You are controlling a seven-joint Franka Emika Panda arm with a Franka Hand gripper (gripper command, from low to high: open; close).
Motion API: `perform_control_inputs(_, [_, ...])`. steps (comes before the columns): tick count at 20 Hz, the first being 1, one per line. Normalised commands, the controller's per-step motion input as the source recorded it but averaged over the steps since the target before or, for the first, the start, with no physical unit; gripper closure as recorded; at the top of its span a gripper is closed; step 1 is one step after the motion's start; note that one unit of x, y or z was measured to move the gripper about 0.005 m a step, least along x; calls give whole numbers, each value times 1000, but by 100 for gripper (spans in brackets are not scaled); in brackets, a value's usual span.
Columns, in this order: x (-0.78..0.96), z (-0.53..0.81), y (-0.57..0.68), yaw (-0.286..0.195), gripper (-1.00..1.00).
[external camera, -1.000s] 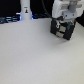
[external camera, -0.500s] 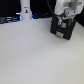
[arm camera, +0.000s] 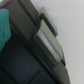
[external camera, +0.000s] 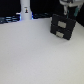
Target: Open the kcup holder, insert the kcup into the holder, and close the kcup holder
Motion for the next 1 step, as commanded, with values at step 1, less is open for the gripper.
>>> perform_control_inputs(1, [0, 0, 0, 0, -100])
